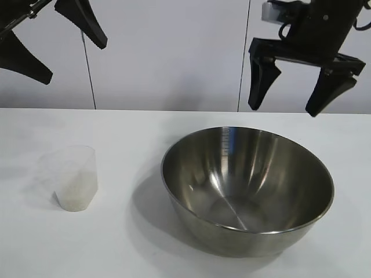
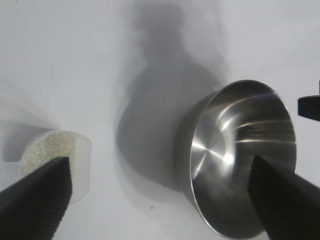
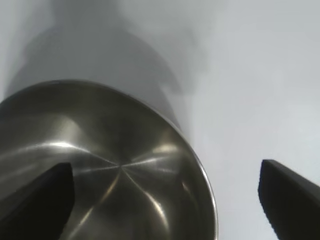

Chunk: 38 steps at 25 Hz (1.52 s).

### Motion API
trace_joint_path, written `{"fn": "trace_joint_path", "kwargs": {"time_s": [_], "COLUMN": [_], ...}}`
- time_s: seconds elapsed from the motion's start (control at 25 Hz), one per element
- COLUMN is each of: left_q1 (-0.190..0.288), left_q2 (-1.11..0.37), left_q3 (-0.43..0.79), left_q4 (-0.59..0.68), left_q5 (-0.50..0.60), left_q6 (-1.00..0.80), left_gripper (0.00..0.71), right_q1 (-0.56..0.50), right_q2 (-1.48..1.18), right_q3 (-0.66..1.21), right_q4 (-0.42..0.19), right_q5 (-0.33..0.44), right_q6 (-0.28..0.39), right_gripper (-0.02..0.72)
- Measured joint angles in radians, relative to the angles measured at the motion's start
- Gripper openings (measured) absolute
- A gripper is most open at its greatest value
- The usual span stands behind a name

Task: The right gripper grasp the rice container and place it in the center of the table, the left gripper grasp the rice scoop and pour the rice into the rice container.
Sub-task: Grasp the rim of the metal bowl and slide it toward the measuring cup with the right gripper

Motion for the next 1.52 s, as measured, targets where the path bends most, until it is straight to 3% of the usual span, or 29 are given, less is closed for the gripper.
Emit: {"fn": "trace_joint_path", "kwargs": {"time_s": [0.36,0.48,0.6,0.8,0.96,1.28,1.52], "left_q1": [0.000,0.000,0.000,0.000,0.000,0.000,0.000], "left_q2": [0.000,0.000,0.000,0.000,0.000,0.000,0.000], "left_q3": [0.000,0.000,0.000,0.000,0.000,0.000,0.000], "left_q4": [0.000,0.000,0.000,0.000,0.000,0.000,0.000], "left_q5": [0.000,0.000,0.000,0.000,0.000,0.000,0.000], "left_q6": [0.000,0.000,0.000,0.000,0.000,0.000,0.000], "left_gripper": [0.691,0.691,0.691,0.691,0.691,0.691,0.691], "right_q1": [0.000,0.000,0.000,0.000,0.000,0.000,0.000], "right_q2": [0.000,0.000,0.000,0.000,0.000,0.000,-0.007], "right_q3": [0.278,0.320,0.325,0.325,0.325,0.326,0.326], "right_q4": [0.035,0.035,0.035,0.035,0.035,0.067,0.174], "right_q5": [-0.281,-0.334,-0.349,-0.362,-0.352,-0.331,-0.324], "right_q6": [-0.074,-0.078,-0.078,-0.078,-0.079,-0.084,-0.155], "right_gripper": [0.677,0.566,0.372,0.232,0.051,0.010,0.009]}}
